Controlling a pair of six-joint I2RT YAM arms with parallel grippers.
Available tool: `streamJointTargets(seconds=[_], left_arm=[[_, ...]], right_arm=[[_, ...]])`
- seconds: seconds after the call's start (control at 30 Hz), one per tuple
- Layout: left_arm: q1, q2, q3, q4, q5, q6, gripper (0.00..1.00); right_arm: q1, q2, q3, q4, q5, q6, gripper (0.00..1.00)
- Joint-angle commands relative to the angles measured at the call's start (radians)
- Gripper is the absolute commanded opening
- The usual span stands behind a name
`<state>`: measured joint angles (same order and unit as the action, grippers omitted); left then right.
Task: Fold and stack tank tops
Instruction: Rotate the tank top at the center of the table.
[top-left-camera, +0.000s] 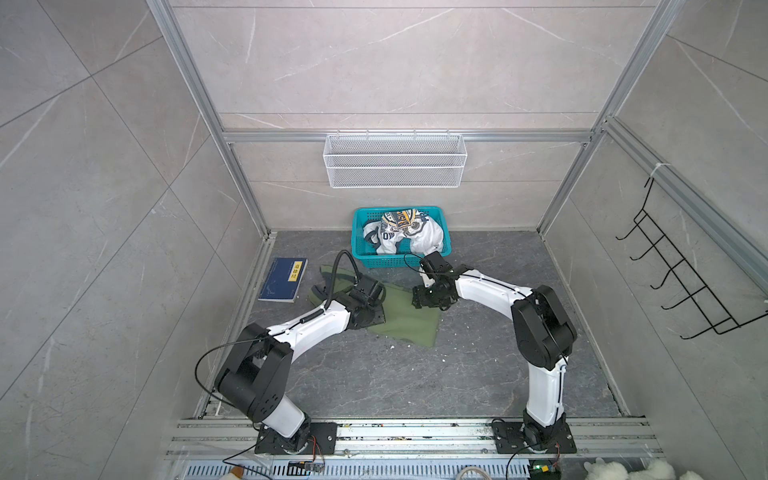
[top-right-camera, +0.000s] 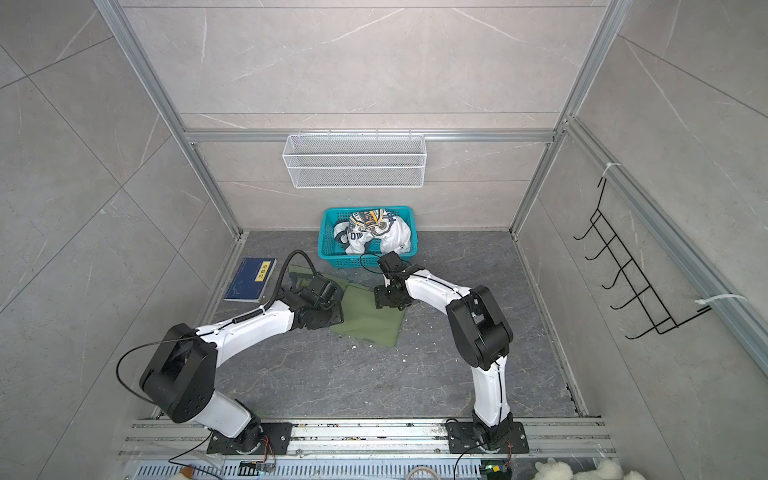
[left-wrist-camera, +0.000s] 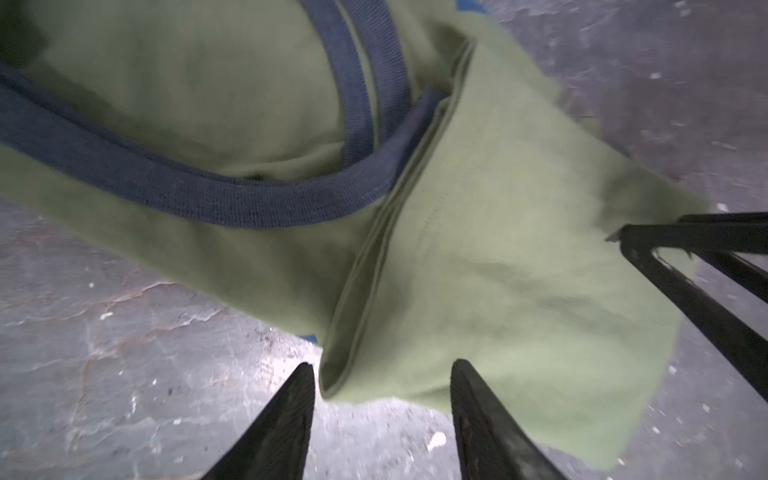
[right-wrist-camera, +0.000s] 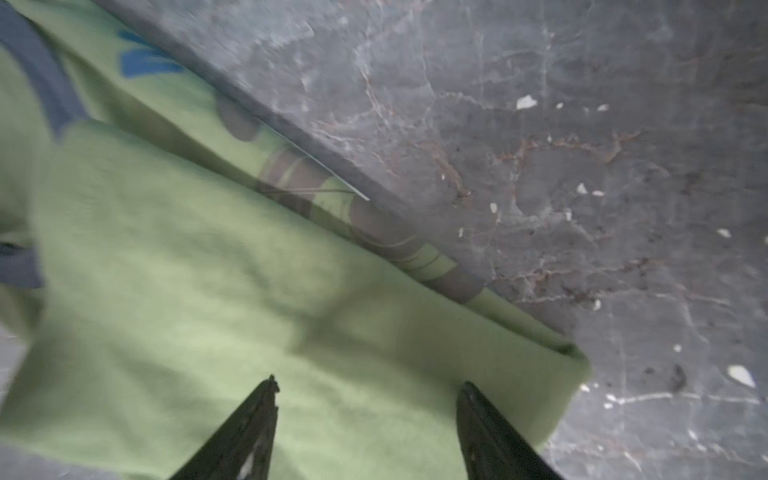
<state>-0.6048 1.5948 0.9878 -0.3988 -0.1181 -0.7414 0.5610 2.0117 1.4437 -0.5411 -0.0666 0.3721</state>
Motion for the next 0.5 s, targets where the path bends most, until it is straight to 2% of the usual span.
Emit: streamJointTargets(seconds=[0.0,0.23,0.47], left_arm=[[0.045,0.056,-0.002,0.078,0.042,-0.008,0.57],[0.109,0.118,0.003,0.044,0.024,0.046,0.55],[0.167,0.04,-0.077,-0.034,-0.043,0.112,0.55]], right_arm=[[0.024,0.029,0.024,-0.068,0.064,-0.034,0.7],[0.089,-0.027,-0.112,-0.051,0.036,0.021,0.7],[0.2,-0.14,-0.279,-0.017,-0.011,0.131,0.7]])
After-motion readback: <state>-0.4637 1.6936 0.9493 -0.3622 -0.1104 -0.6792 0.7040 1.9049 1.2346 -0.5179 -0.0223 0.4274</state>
